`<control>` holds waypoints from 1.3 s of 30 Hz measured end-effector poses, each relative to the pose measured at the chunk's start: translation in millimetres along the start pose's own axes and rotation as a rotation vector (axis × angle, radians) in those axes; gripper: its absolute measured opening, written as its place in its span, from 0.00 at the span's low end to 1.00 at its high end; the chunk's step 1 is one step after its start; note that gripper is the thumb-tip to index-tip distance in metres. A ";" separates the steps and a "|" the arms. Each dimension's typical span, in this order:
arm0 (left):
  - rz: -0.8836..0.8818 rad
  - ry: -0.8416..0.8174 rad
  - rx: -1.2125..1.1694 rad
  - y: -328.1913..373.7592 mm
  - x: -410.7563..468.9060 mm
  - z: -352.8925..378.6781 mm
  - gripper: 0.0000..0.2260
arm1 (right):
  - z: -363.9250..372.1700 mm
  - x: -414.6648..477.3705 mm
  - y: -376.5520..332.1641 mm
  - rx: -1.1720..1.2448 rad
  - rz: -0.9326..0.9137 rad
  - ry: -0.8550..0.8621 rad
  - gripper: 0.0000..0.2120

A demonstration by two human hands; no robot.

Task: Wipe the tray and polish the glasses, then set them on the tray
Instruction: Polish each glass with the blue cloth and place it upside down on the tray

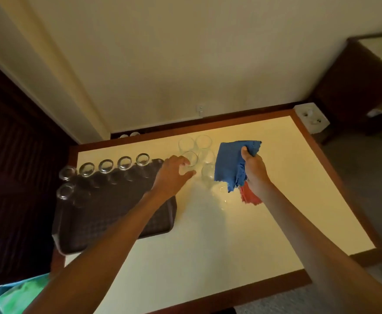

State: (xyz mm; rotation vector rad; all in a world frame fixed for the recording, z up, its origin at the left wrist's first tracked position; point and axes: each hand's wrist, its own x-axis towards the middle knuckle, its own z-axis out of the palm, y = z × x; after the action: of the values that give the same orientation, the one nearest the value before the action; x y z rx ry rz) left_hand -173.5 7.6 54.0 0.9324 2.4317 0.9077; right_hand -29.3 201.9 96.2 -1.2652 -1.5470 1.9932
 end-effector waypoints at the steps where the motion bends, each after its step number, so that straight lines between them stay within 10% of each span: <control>1: 0.006 -0.025 0.072 7.2 4.5 14.3 0.19 | -8.7 5.6 -0.5 0.016 -0.010 -0.009 0.09; 8: 0.051 -0.150 0.488 29.6 36.1 79.6 0.39 | -49.9 39.0 3.4 0.060 0.020 -0.095 0.09; 18: 0.068 -0.140 0.671 27.8 58.7 104.3 0.37 | -75.5 60.3 6.5 -0.007 0.061 -0.192 0.11; 28: -0.075 -0.183 0.054 64.5 30.5 12.2 0.34 | -44.4 60.8 -0.6 -0.169 0.055 -0.248 0.14; 39: -0.026 0.172 -0.180 85.0 -7.4 -111.0 0.29 | 75.6 0.2 -44.0 -0.003 0.175 -0.393 0.19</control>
State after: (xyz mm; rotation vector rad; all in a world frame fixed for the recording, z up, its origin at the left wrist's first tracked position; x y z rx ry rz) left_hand -190.3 2.9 192.9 0.7851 2.4446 1.2198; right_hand -100.4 171.7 137.3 -1.0881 -1.6523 2.4698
